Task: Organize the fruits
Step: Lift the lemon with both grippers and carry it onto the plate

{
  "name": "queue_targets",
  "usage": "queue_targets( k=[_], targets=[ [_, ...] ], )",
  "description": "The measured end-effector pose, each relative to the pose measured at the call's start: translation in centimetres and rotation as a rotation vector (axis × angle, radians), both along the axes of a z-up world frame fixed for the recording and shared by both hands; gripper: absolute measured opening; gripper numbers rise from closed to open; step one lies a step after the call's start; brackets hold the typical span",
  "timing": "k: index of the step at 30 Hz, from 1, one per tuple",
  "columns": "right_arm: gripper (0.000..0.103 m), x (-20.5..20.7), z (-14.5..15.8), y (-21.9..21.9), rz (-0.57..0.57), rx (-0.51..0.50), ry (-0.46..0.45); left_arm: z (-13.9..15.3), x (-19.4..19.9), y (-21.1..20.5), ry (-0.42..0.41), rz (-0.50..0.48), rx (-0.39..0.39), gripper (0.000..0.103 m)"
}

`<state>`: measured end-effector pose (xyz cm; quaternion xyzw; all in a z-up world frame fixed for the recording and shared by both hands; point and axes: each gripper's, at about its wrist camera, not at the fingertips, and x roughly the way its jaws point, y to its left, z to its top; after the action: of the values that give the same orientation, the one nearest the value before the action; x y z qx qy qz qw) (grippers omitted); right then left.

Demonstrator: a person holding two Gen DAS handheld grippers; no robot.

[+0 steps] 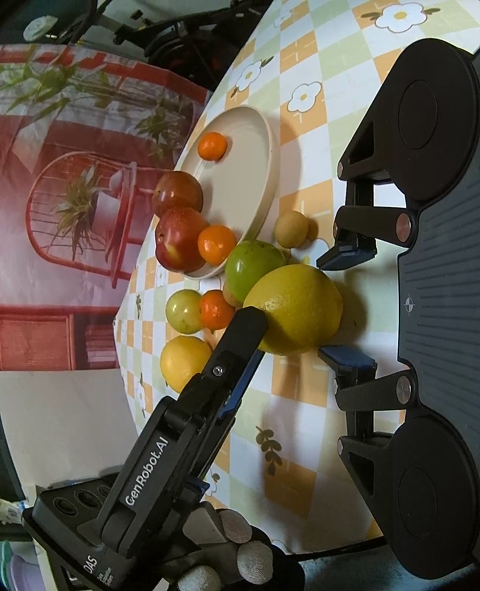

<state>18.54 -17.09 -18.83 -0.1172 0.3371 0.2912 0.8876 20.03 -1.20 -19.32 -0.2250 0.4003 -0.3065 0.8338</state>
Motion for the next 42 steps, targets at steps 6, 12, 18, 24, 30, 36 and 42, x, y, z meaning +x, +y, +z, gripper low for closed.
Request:
queue_targets(
  k=[6,12,18,24,30,36,42],
  targets=[
    [0.045,0.1,0.0,0.1,-0.01,0.013,-0.003,0.2,0.2,-0.2,-0.01,-0.006,0.019,0.042],
    [0.045,-0.1,1.0,-0.6,-0.021,0.038,-0.028,1.4,0.2,-0.7,-0.043,-0.018,0.022,0.042],
    [0.045,0.6,3.1,-1.5,-0.019,0.031,-0.055,3.0,1.1,-1.2,-0.06,-0.018,-0.007,0.042],
    [0.045,2.1,4.4,-2.4,-0.028,0.042,-0.069,4.6,2.0,-2.5,-0.112,-0.025,0.023,0.041],
    [0.045,3.4,5.5,-3.3,-0.041,0.055,-0.085,6.3,3.3,-3.5,-0.13,-0.028,0.044,0.041],
    [0.045,6.1,6.7,-4.3,-0.06,0.072,-0.114,8.1,6.0,-4.5,-0.172,-0.039,0.087,0.041],
    [0.045,10.1,6.6,-5.0,-0.078,0.101,-0.098,8.0,9.6,-4.9,-0.15,-0.027,0.103,0.041]
  ],
)
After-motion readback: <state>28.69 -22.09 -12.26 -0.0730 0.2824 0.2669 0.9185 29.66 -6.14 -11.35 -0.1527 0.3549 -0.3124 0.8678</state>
